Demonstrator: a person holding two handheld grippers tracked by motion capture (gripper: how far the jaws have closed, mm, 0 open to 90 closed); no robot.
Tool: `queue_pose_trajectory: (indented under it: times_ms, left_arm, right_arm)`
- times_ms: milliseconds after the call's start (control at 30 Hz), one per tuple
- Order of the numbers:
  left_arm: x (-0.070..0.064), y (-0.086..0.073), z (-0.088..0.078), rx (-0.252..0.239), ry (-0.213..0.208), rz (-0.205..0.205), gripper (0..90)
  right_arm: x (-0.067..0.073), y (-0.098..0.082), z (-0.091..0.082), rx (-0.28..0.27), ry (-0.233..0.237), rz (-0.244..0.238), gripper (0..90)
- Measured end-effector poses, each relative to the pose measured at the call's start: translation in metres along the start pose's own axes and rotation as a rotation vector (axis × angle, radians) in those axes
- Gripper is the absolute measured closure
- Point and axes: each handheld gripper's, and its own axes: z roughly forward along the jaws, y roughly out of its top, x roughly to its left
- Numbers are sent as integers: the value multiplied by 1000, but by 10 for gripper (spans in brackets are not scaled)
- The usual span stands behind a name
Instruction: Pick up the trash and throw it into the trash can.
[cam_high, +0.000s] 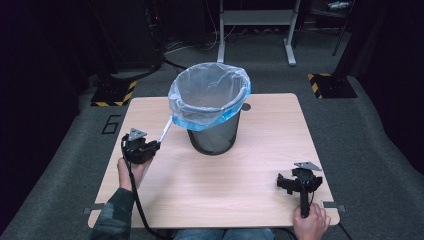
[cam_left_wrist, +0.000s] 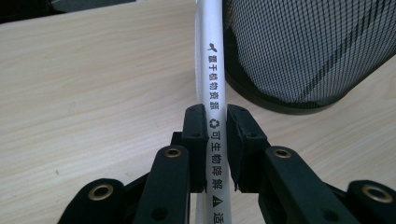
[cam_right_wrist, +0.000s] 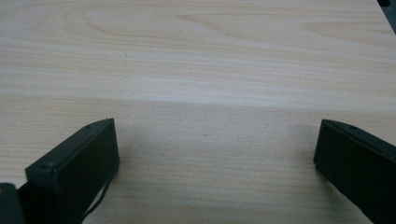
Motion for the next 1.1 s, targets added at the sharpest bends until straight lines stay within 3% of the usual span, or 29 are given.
queue_pose_trajectory:
  times_ms: [1100]
  left_arm:
    - [12, 52, -16, -119, 23, 10, 776]
  right_arm:
    - [0, 0, 0, 0, 0, 0, 0]
